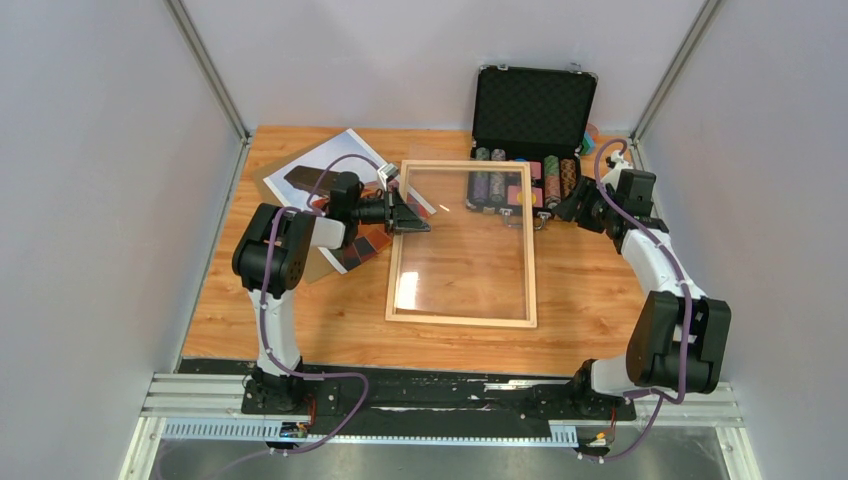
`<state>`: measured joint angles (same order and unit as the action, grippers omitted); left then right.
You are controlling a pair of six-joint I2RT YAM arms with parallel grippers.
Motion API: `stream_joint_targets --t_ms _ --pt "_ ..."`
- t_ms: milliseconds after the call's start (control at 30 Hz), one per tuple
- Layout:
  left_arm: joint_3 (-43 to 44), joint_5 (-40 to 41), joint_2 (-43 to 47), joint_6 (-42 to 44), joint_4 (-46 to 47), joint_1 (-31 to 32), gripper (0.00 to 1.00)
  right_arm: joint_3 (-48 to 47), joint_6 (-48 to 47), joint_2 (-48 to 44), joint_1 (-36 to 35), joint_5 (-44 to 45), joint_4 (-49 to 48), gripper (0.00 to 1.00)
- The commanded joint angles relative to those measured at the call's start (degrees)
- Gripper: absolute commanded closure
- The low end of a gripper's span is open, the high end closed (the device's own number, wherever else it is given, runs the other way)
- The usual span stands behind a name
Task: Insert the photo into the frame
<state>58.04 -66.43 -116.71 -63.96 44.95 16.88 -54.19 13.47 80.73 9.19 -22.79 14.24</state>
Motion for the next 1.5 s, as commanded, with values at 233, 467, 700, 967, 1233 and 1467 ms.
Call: stream_joint_targets --t_ms 233,467,700,967,1233,1467 --pt "2.77 -0.83 0.15 4.34 -1.87 0.93 1.0 0.41 0.28 0.52 0.3 -1.03 -2.18 0.44" --pt "3.55 -0.65 0.35 6.56 -4.28 1.04 1.0 0.39 0.26 0.67 0.3 -1.16 -2.19 0.44" --pt "4.66 -0.27 0.44 10.6 -8.83 1.13 1.0 0.32 0.24 0.9 0.23 -1.23 -2.19 0.44" --pt "6.13 0.66 0.54 15.31 -14.2 1.13 1.0 0.24 0.28 1.57 0.17 -1.3 -2.2 0.44" --pt "6.82 2.92 0.55 19.12 -19.17 1.13 1.0 0.23 0.24 1.65 0.21 -1.47 -2.2 0.44" --pt "7.91 5.38 0.32 22.97 -25.85 1.22 1.0 0.2 0.24 1.74 0.21 -1.71 -2.2 0.44"
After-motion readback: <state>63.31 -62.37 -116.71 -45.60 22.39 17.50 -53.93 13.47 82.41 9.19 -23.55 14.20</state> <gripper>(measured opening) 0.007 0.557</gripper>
